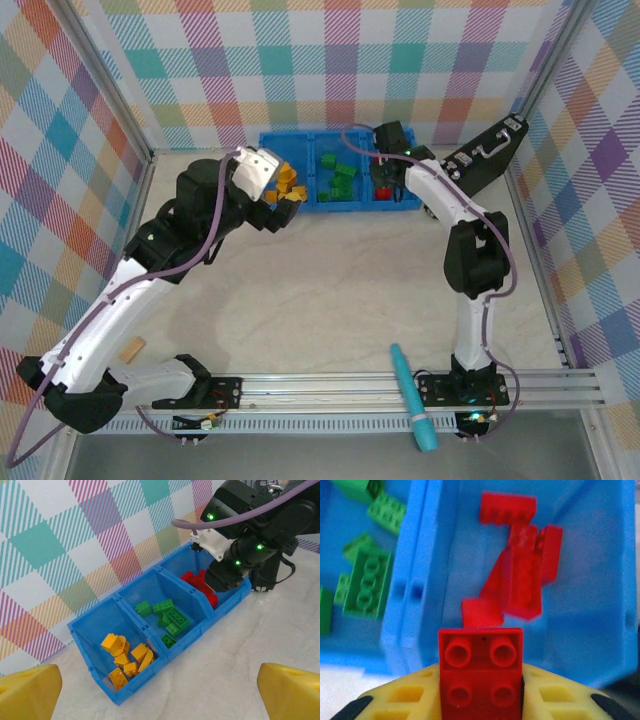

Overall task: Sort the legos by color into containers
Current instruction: Place the lego in the container.

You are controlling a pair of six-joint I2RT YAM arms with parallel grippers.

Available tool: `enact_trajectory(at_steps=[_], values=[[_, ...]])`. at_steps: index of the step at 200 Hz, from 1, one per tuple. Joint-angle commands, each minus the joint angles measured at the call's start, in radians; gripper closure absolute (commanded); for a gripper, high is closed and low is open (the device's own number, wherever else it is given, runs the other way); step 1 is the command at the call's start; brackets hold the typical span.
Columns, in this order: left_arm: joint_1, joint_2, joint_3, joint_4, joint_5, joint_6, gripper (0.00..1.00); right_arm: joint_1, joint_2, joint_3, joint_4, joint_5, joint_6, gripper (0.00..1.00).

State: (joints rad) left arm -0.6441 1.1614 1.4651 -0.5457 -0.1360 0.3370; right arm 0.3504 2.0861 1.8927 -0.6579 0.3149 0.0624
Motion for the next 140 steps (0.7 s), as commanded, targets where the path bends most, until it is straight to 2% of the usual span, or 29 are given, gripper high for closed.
enact_trajectory(at_steps=[1,34,70,140], values=[[0.022,0.023,0.041,0.045,-0.005,0.0,0.0,-0.032,0.077,0.095,0.072,-0.042,0.004,0.65],[0.038,0.064,0.062,0.041,0.022,-0.019,0.0,-0.066,0.186,0.201,0.121,-0.062,0.016,0.65],[0.047,0.089,0.066,0.047,0.042,-0.04,0.0,-0.104,0.271,0.215,0.202,-0.077,0.04,0.62],[0.057,0.112,0.081,0.047,0.079,-0.099,0.0,-0.11,0.273,0.175,0.237,-0.076,0.024,0.48]])
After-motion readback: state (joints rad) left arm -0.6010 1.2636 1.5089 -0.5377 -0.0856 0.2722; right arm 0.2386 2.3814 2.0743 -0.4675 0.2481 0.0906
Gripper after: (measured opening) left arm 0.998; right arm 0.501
